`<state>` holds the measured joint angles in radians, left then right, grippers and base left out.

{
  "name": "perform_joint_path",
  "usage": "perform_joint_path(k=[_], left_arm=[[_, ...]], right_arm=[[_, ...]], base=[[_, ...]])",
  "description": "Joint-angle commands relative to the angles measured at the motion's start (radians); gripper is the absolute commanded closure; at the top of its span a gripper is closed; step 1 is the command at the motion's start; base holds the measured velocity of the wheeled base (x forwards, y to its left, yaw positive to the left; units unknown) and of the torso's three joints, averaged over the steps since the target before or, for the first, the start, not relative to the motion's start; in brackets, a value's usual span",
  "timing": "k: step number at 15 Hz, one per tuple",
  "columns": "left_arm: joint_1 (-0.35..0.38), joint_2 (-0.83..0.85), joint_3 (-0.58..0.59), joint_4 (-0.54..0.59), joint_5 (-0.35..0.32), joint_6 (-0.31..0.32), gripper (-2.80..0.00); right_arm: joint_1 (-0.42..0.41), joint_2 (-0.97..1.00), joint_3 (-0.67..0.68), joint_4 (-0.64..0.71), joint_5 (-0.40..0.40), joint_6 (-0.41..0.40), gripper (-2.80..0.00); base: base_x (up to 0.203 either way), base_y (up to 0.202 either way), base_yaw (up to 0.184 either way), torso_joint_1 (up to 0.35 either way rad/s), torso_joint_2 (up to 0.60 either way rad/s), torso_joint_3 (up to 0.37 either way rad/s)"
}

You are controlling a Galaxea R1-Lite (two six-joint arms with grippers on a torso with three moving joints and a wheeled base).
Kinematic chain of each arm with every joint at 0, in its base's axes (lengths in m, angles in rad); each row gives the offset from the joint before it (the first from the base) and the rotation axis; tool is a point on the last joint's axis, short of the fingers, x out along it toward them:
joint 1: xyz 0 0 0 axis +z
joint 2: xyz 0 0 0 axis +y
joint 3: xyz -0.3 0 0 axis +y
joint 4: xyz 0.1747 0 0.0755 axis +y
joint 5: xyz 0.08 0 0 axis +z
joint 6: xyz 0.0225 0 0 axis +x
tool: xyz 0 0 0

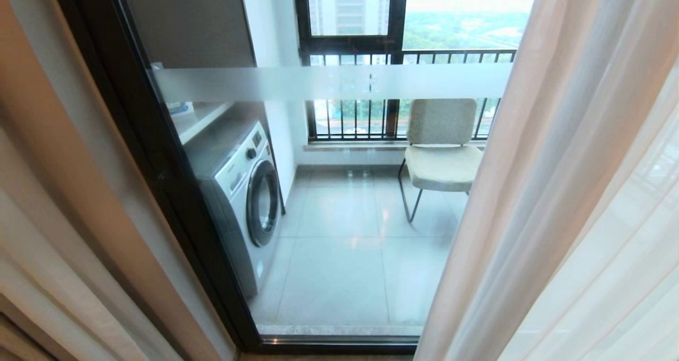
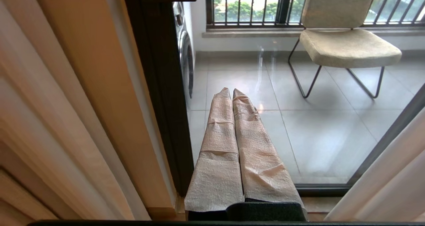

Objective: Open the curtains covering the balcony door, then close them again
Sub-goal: Close the inner curtains on both sides

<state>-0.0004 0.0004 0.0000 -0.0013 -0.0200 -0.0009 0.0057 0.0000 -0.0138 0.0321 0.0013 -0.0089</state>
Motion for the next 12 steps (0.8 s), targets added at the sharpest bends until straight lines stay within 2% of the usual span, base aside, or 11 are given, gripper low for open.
perform_joint_path(k=[1, 4, 12], left_arm=[[0.000, 0.000, 0.000, 0.000, 0.000, -0.002, 0.00], [0.000, 0.000, 0.000, 0.000, 0.000, -0.005, 0.00], [0.000, 0.000, 0.000, 0.000, 0.000, -0.007, 0.00]], right_arm=[[0.000, 0.001, 0.000, 0.000, 0.000, 0.000, 0.00], [0.000, 0.000, 0.000, 0.000, 0.000, 0.000, 0.00], [0.000, 0.000, 0.000, 0.000, 0.000, 0.000, 0.00]], base=[[0.000, 0.000, 0.000, 0.000, 0.00, 0.000], [0.001, 0.129, -0.003, 0.005, 0.00, 0.004], [0.000, 0.194, 0.001, 0.003, 0.00, 0.003]])
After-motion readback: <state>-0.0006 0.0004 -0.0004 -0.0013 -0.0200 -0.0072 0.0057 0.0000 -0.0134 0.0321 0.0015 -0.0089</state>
